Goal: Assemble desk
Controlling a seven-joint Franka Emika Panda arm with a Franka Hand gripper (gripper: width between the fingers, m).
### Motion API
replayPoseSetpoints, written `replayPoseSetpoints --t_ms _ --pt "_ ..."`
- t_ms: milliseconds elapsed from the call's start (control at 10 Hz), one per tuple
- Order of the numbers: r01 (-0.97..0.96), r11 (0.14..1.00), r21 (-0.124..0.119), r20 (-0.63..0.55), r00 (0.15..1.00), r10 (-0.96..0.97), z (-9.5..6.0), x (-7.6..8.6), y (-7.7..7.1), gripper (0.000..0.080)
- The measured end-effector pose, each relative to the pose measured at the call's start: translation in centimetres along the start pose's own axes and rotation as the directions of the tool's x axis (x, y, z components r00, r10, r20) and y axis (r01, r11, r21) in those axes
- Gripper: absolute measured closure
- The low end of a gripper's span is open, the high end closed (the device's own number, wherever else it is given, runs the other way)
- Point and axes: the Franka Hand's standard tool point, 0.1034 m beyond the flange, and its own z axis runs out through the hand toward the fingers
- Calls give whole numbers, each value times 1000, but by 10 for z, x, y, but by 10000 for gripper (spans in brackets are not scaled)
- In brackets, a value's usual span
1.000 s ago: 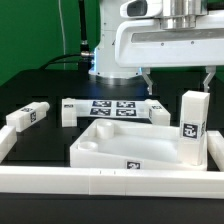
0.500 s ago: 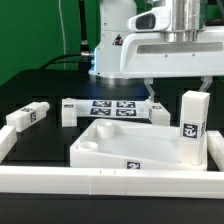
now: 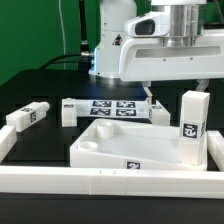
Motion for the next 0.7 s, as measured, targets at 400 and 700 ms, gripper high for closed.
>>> replayPoseSetpoints --t_ms 400,700 --pt "83 996 23 233 969 -86 12 -31 8 150" --pt "71 996 48 399 913 -84 14 -37 7 150"
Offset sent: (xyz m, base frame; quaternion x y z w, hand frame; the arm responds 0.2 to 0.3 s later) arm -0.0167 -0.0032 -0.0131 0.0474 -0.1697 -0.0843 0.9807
